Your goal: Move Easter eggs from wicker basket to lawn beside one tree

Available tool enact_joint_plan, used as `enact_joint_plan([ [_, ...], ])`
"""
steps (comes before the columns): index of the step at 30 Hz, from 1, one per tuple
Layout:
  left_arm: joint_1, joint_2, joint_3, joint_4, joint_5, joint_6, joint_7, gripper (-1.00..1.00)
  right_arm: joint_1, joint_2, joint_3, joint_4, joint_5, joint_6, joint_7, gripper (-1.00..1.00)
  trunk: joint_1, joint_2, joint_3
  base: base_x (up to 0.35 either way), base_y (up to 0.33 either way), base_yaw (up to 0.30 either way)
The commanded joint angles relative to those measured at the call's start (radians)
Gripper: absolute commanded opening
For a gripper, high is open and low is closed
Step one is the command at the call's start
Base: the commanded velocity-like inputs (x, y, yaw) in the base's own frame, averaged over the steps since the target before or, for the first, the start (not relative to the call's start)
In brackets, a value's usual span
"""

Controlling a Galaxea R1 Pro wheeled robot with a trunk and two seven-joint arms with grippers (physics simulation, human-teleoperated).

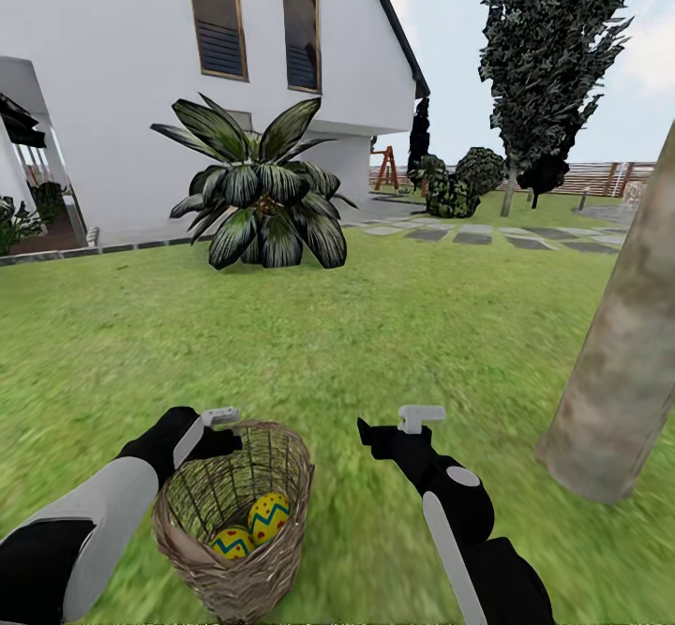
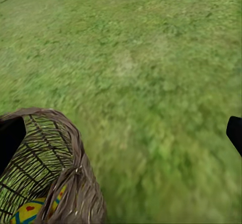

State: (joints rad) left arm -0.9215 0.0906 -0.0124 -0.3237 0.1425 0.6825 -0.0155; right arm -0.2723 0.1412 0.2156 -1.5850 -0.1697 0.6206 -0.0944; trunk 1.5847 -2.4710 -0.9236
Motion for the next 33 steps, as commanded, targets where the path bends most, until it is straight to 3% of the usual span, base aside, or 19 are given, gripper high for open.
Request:
enact_joint_plan([
  [1,0.0,0.0,-0.001,-0.001,0.006,0.005,0.0,1.0,-0.001,0.0,0.002,-0.001,-0.01,0.004,-0.01,1.0,0.004,-0.008,-0.004,0.0,0.0,0.0],
  [4,0.0,0.0,-0.001,-0.001,0.006,0.005,0.0,1.0,-0.001,0.0,0.002,-0.001,-0.01,0.004,-0.01,1.0,0.015,-0.029,-0.014,0.0,0.0,0.0],
  [33,0.0,0.0,-0.007,-0.002,0.006,-0.011,0.0,1.0,-0.001,0.0,0.002,-0.001,-0.011,0.003,-0.01,1.0,0.028,-0.036,-0.126,0.0,0.0,0.0],
])
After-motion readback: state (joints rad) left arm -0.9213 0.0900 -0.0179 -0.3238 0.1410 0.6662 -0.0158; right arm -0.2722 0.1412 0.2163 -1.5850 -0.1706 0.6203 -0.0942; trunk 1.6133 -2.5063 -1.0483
